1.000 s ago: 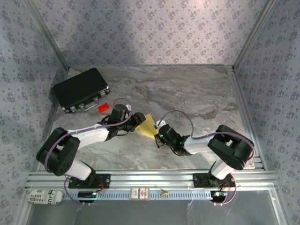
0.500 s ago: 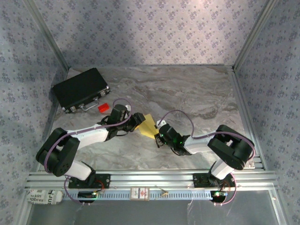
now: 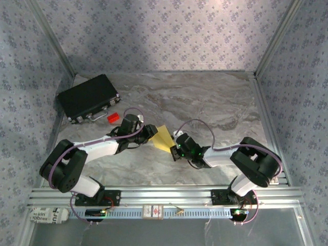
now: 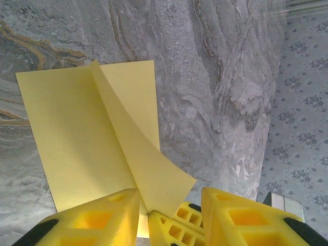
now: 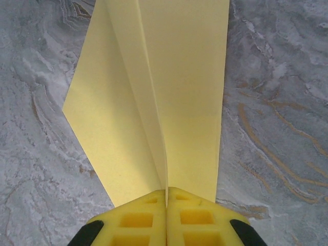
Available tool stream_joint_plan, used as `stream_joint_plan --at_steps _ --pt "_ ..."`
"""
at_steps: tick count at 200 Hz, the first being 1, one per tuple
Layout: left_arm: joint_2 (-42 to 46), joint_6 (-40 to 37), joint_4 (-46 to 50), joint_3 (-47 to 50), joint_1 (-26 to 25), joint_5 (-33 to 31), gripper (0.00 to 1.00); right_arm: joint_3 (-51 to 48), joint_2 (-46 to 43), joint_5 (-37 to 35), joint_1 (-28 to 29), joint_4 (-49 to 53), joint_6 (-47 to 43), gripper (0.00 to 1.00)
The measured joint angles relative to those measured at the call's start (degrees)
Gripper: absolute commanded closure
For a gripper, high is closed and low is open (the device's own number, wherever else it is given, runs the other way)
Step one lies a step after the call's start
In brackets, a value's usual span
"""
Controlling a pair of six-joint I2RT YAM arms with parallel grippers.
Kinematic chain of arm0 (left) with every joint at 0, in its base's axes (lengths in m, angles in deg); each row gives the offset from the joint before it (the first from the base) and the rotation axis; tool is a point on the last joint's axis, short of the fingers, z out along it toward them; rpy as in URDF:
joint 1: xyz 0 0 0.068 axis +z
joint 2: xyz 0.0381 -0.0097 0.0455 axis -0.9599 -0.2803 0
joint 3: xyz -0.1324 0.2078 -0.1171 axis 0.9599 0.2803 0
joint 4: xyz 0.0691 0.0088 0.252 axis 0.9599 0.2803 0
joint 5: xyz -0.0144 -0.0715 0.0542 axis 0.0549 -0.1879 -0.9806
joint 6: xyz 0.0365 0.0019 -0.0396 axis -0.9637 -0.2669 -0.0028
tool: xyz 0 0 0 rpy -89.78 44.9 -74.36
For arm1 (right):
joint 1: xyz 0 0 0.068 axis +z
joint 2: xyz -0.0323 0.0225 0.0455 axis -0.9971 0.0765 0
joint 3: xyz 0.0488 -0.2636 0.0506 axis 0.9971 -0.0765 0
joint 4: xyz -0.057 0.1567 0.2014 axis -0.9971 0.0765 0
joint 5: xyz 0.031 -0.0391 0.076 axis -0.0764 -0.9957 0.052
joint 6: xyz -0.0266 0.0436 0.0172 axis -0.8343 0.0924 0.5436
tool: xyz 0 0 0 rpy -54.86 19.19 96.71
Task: Fold a paper plane with a square sheet of paper (pick it up from the middle)
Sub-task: Fourth fold the wing at the center of the table.
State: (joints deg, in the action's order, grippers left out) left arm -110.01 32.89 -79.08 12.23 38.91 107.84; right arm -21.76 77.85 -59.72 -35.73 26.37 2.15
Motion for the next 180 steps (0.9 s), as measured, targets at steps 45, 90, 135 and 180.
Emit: stream_joint_plan --at_steps 45,90,135,180 --pt "-0.98 0.48 -0.46 0.0 0.04 0.85 0.85 2.56 0.46 5.73 -2.25 3.91 1.99 0.92" --pt "-3.04 0.52 -2.4 0.11 0.04 2.58 0.93 5.07 3.04 12.22 -4.68 4.72 5.35 0.92" --pt "-4.76 0.9 -4.37 0.11 -0.07 3.21 0.94 5.11 3.61 14.6 -5.55 3.91 8.02 0.92" --pt "-8.55 0.92 -6.27 -0.11 -0.76 4.44 0.94 3.93 3.78 16.44 -6.45 1.49 10.54 0.92"
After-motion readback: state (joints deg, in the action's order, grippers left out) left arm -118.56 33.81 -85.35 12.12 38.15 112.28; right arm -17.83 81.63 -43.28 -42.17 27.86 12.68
